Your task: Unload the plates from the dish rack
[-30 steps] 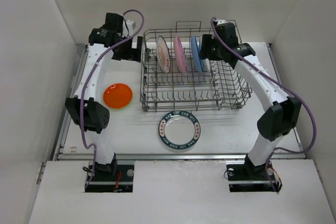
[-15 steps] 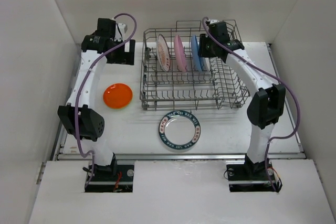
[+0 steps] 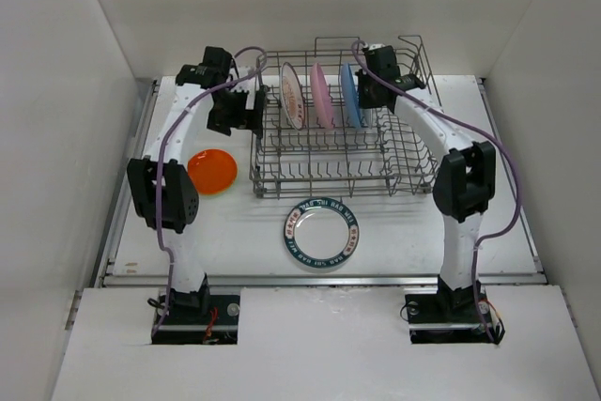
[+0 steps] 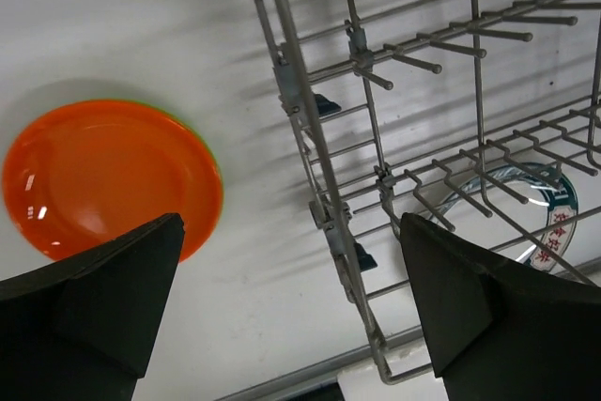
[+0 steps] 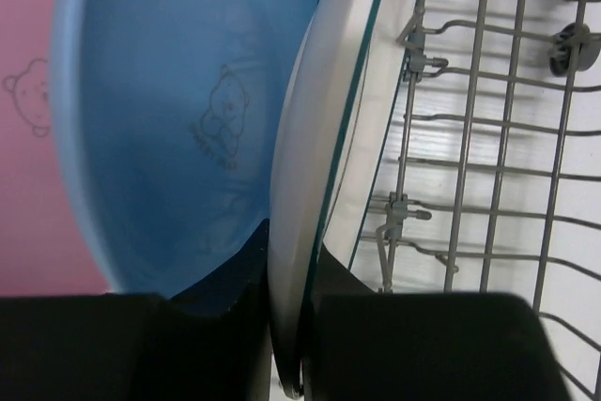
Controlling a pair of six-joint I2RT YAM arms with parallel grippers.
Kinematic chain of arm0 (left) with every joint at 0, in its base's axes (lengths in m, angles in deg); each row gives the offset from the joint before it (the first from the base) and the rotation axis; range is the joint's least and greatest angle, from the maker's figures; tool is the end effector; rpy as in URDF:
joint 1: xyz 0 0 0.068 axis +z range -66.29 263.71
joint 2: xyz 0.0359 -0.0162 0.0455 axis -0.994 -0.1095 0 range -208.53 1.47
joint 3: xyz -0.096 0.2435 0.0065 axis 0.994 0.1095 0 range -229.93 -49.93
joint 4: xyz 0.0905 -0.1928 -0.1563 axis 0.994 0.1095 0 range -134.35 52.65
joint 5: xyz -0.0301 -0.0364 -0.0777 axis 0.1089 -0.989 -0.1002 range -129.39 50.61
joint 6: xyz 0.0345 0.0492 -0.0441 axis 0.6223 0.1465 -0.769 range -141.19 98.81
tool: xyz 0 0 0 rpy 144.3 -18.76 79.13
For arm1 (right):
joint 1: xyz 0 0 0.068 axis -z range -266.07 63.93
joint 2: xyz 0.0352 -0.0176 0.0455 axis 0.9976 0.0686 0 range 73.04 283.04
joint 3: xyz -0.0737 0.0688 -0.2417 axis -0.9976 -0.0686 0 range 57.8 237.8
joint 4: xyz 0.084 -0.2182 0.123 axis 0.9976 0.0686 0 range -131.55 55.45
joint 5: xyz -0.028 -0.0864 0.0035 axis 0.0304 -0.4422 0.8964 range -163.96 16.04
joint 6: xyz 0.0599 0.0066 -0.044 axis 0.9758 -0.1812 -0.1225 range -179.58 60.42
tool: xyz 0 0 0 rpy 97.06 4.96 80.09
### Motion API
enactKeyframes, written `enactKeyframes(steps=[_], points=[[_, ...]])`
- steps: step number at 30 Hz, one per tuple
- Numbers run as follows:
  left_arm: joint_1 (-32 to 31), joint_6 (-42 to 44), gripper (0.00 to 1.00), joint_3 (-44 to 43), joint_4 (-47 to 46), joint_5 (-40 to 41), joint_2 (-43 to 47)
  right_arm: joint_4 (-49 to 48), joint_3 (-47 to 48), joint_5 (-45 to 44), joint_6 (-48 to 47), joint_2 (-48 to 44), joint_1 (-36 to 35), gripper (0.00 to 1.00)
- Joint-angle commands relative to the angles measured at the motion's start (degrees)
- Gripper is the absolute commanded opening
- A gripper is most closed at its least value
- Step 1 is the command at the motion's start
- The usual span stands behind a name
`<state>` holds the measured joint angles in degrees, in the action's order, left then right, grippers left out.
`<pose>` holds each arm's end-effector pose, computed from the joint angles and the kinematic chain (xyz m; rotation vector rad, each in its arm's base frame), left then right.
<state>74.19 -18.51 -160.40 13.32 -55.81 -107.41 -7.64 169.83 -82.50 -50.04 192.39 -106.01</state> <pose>0.4140 -0.0873 0.3082 0.3808 2.5121 -0.4117 0.4727 0.1617 0.2720 -0.1298 2.2789 0.0985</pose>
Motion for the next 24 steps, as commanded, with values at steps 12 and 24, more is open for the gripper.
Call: enactKeyframes(steps=[12, 24], points=[[-1.38, -1.36, 0.73, -0.53, 1.84, -3.01, -5.90, -5.26, 10.31, -17.74, -11.20, -14.67, -2.03, 0.00], [-1.38, -1.36, 0.84, -4.92, 2.36, 1.66, -1.95, 0.45, -11.34, -11.77, -18.94, -35.38, -25.71, 0.00]])
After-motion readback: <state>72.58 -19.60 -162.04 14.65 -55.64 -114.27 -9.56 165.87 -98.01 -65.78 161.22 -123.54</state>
